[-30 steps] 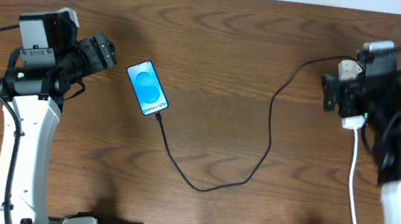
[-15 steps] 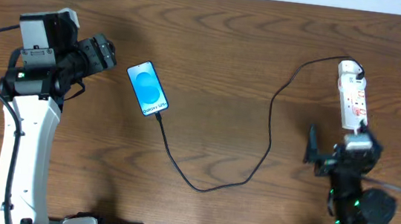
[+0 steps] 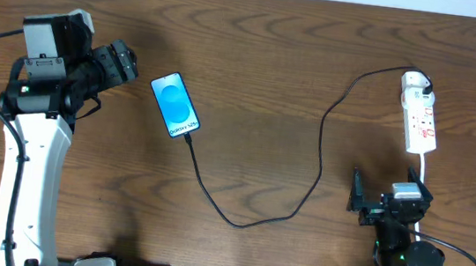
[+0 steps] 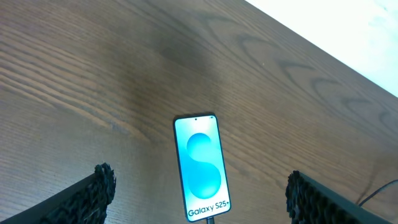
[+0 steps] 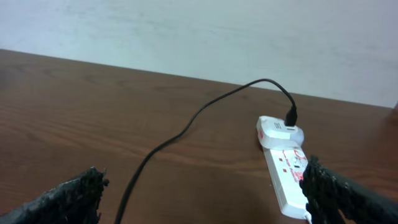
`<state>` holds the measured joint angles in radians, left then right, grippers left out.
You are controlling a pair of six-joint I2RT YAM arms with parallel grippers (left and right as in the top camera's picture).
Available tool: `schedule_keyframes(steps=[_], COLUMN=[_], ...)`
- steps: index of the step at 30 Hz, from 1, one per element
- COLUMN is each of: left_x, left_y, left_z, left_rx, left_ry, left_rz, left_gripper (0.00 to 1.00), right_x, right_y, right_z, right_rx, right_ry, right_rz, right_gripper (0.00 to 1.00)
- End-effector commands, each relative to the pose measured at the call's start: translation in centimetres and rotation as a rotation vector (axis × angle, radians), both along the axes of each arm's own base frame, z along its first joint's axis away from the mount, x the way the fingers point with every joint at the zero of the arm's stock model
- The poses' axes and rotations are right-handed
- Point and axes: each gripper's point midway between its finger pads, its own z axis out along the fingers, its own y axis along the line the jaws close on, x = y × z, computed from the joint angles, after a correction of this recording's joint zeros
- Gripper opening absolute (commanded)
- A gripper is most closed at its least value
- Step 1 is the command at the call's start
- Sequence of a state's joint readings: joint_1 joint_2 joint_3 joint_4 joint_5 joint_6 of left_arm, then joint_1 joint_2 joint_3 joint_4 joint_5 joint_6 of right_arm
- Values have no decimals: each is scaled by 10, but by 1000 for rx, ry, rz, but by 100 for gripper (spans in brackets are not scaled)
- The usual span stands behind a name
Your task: Plug charger to phone and switch on socket
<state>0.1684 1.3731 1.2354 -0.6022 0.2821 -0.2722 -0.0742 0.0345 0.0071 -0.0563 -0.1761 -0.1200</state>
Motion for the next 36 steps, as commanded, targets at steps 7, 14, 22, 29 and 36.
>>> schedule_keyframes(steps=[7, 14, 22, 29, 36], left_x=[0, 0, 0, 0, -7], left_y=[2, 2, 2, 2, 6], left_z=[-2, -2, -2, -3, 10], left_rx=[11, 11, 11, 11, 54], left_ry=[6, 6, 6, 6, -28], left_rz=[-1, -1, -1, -1, 26], left_gripper=[89, 89, 89, 89, 89], right_x=[-1, -1, -1, -1, -1], right_y=[-4, -4, -4, -4, -4], right_z=[4, 4, 4, 4, 4], right_rx=[7, 7, 8, 7, 7], right_ry=[-19, -19, -19, -19, -19], right_rz=[-25, -25, -25, -25, -25], right_gripper=[99, 99, 99, 99, 99])
